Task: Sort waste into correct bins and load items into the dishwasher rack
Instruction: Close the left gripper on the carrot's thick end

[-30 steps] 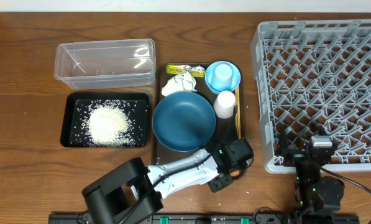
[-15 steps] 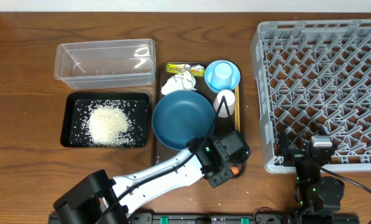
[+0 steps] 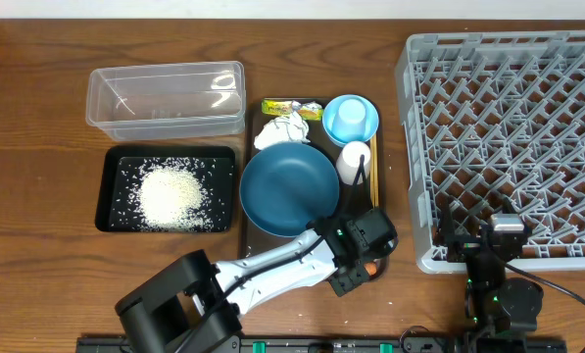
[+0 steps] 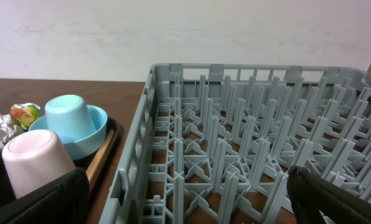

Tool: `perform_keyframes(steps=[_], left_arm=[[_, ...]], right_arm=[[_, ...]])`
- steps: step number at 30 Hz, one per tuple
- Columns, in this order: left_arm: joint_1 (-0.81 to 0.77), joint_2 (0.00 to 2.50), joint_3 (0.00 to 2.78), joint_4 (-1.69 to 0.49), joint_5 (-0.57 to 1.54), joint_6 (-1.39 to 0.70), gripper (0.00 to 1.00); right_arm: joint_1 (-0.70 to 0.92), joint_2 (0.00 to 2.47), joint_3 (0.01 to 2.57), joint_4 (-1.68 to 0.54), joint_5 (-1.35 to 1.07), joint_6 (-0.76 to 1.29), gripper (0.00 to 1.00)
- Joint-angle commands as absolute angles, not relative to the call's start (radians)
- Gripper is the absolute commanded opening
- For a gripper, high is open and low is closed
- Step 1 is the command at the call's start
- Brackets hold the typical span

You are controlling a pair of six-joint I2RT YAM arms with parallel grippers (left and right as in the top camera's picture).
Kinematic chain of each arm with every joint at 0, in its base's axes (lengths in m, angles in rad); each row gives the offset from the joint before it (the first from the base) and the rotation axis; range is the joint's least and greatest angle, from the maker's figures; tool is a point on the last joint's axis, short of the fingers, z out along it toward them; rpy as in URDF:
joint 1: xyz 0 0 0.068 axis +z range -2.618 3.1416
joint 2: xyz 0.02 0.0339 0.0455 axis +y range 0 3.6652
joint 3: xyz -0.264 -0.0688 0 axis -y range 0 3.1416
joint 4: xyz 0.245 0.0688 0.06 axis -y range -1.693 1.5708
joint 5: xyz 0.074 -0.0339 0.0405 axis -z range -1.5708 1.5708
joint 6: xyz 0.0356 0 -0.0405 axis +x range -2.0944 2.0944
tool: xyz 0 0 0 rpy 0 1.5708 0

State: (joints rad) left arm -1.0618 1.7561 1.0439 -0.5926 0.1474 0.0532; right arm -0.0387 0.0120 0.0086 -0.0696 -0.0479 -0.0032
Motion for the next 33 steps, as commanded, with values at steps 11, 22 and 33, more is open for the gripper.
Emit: perform_keyframes(steps=[11,22,33], left_arm=[[-1.058,1.796,1.049,-0.554,0.146,0.088,0.55],[-1.018,1.796,1.049,-0.556,0.149,0.120,0.55],[-1.016,1.798,1.029,-0.543,0.184,0.120,0.55]], right_arm=[[-0.039,0.007,0.006,-0.072,-0.041,0.014,0.99],[-0.039,0.007,0.006,-0.072,-0.041,0.014,0.99],[-0.039,0.007,0.006,-0.072,-0.041,0.014,0.99]])
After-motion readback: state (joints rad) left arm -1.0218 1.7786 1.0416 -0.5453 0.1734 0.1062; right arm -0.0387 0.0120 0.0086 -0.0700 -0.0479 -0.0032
